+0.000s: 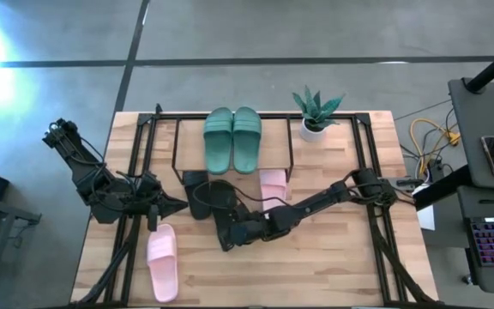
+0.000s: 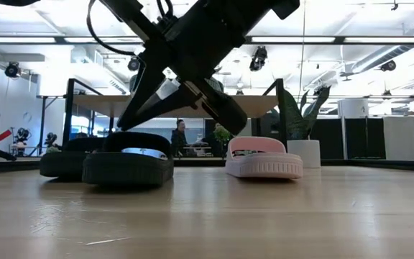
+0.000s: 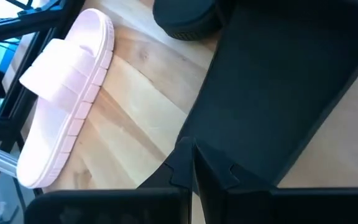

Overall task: Pick and place slides into the shelf
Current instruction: Move the black slide under the shelf

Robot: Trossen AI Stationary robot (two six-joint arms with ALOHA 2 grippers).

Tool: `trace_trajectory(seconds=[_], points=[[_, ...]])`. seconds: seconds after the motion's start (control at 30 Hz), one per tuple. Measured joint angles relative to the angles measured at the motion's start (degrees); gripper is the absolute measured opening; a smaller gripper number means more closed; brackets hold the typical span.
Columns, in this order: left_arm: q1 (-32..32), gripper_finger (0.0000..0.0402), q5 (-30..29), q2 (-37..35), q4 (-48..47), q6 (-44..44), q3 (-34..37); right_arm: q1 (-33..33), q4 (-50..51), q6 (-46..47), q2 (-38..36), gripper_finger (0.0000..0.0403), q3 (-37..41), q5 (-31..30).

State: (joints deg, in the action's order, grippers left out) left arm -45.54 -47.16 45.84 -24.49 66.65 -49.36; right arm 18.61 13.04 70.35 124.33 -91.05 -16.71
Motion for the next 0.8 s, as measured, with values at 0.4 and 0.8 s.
trace_trajectory(seconds=[0.4, 0.8], points=[[0.02, 0.0000, 8.79, 4.05, -0.09, -0.04, 0.07, 2.68, 2.96, 4.65, -0.04, 0.0009, -0.41, 3.86], [0.00, 0.0000, 8.83, 6.31, -10.94, 1.38, 0.11, 5.72, 2.58, 7.42, -0.34, 0.0009, -0.37, -0.33]])
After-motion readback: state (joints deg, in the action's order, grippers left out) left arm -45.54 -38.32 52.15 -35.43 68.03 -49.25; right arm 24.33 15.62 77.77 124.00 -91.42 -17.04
